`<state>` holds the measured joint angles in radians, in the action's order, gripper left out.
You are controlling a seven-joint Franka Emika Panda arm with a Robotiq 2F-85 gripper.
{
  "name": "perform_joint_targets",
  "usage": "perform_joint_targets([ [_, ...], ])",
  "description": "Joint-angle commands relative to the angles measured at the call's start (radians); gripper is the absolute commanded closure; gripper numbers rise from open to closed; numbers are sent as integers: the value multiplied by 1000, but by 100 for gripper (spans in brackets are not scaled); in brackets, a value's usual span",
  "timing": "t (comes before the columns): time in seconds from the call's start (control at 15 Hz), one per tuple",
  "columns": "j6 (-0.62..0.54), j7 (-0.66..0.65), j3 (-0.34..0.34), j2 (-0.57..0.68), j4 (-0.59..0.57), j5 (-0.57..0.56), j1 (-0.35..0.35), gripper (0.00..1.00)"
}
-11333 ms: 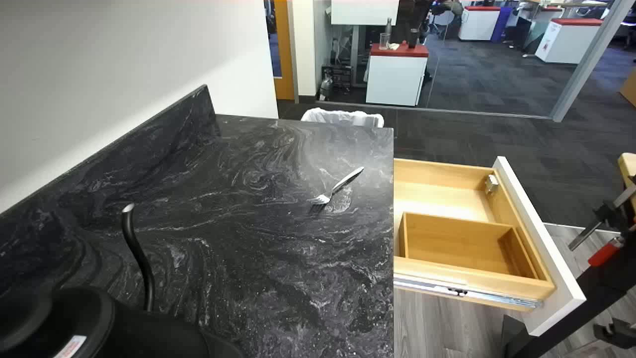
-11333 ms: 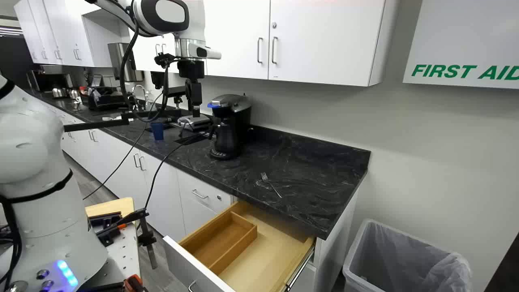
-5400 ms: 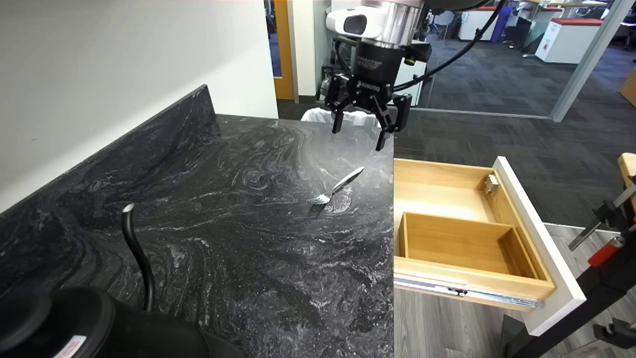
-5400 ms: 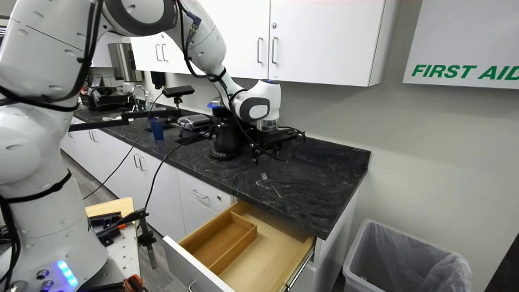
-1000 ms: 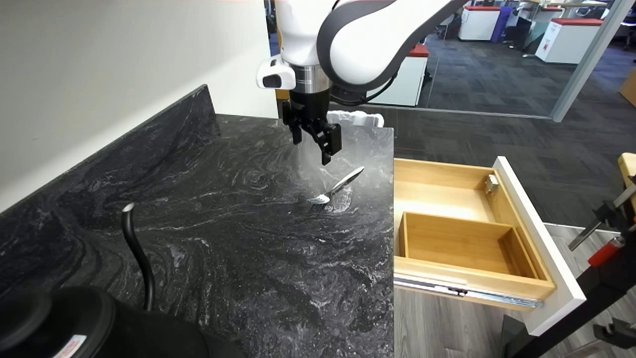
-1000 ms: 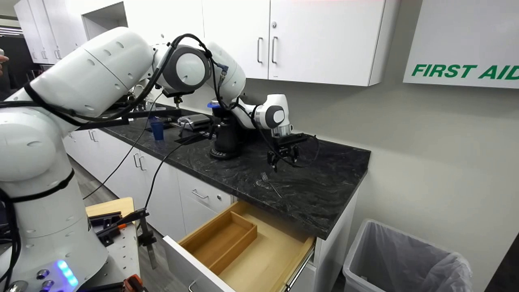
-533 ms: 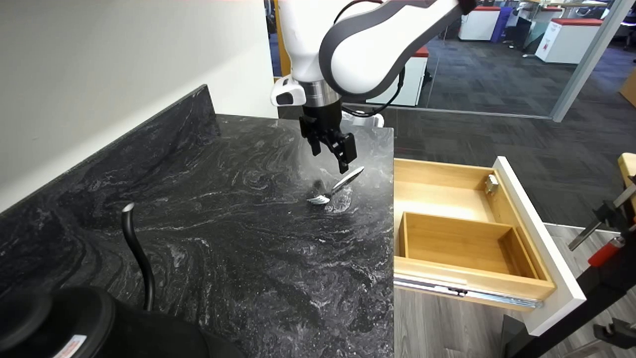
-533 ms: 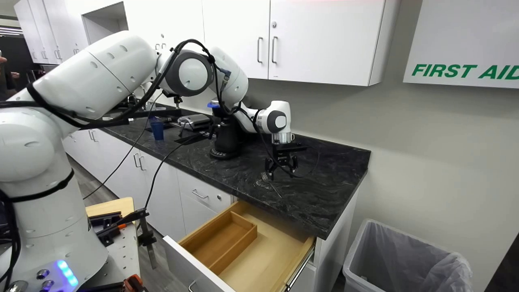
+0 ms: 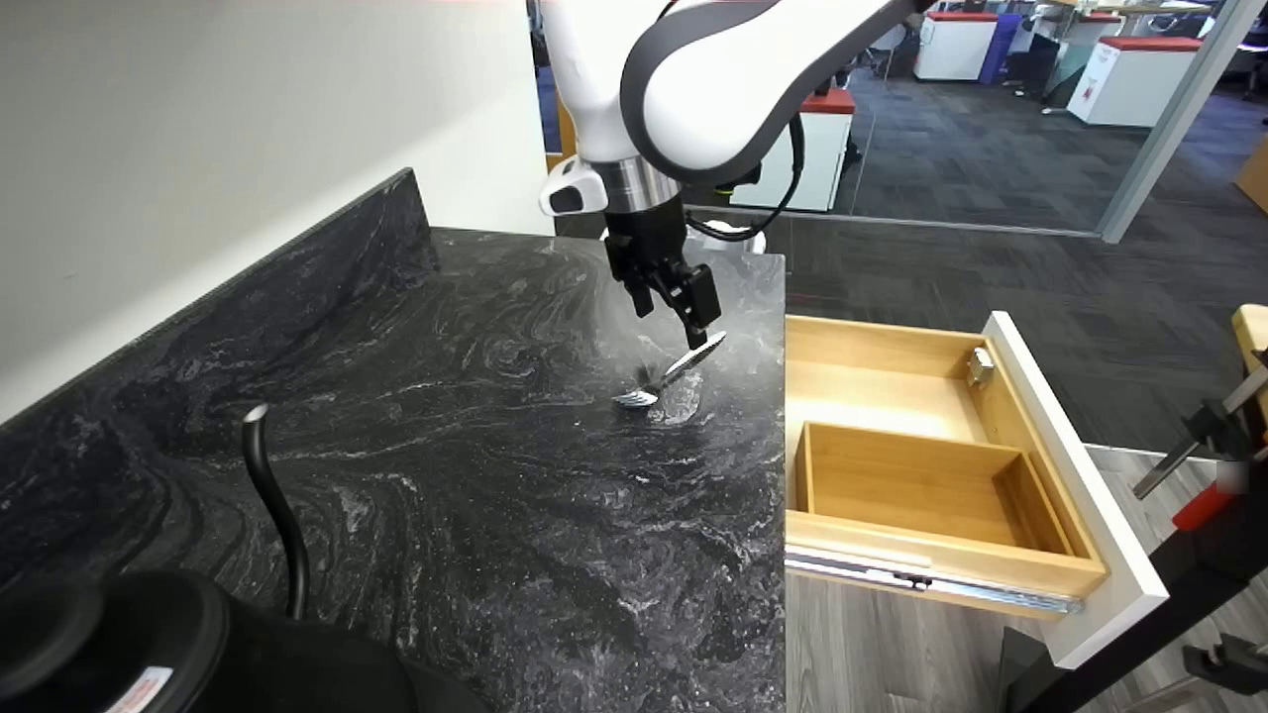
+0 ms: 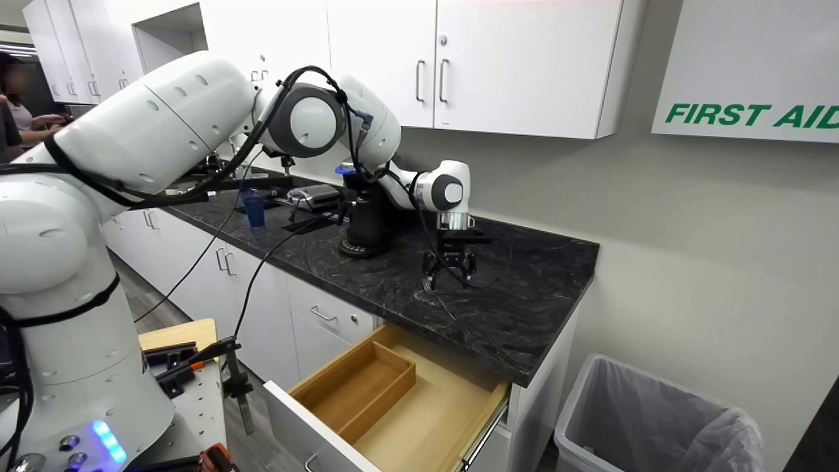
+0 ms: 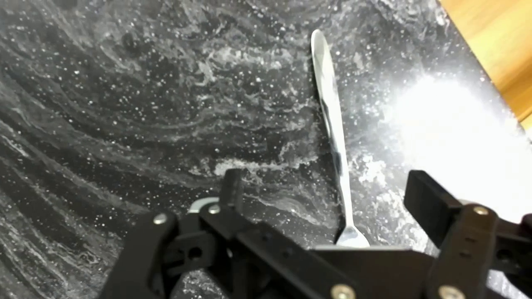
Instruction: Pick the fork on the counter and put it in the open drawer
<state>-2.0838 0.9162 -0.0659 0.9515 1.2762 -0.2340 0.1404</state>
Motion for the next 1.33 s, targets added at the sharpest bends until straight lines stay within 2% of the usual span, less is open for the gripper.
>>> perform_joint_targets([
  [0.0,54,-30,-27,5,-27,22,-19,0],
  [0.4,7,2,-60,7,11,36,-35,0],
  [0.6,-64,23,-68,-2,52,21,-39,0],
  [0.93,-193,18,-63,-13,122,14,-47,0],
  [1.27,-221,11,-57,-24,160,9,-55,0],
])
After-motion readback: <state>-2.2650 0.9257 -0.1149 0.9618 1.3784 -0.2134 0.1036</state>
